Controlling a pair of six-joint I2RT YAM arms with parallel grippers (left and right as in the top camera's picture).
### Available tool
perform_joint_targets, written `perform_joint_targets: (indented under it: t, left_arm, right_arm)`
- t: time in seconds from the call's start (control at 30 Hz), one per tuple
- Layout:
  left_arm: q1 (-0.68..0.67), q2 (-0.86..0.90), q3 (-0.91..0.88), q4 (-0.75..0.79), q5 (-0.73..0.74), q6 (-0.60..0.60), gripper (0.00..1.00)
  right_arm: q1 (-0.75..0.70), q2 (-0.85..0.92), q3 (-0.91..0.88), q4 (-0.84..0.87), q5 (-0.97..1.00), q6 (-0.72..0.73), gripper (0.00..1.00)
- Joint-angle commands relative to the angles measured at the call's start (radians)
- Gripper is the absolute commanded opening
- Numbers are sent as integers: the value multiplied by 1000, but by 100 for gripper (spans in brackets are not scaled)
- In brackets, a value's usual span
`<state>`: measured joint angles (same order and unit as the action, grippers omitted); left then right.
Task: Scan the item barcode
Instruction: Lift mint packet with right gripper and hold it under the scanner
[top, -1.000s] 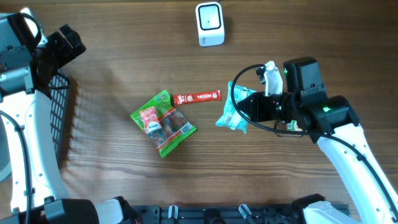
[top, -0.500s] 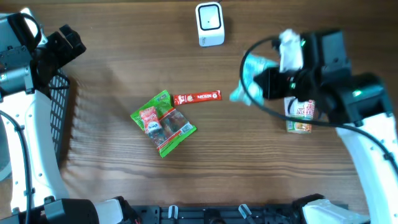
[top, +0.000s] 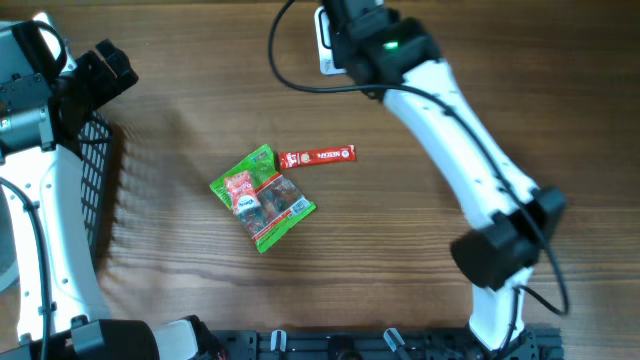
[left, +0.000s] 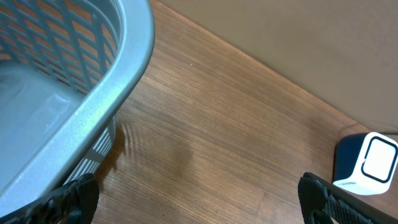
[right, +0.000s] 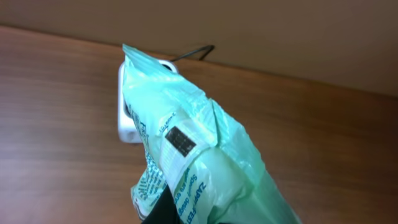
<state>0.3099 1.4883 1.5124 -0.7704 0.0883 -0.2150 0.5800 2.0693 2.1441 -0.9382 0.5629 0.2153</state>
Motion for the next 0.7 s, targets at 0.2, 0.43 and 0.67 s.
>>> perform_joint_targets:
  t: [0.2, 0.43, 0.67]
  left_arm:
    - [2, -3, 13, 2, 8, -2, 100]
    - [2, -3, 13, 2, 8, -2, 100]
    - [2, -3, 13, 2, 8, -2, 100]
  right_arm:
    - [93, 353, 22, 879, 652, -800, 4]
    - [72, 509, 21, 1193, 531, -1105, 4]
    - [58, 562, 21, 1322, 531, -1186, 4]
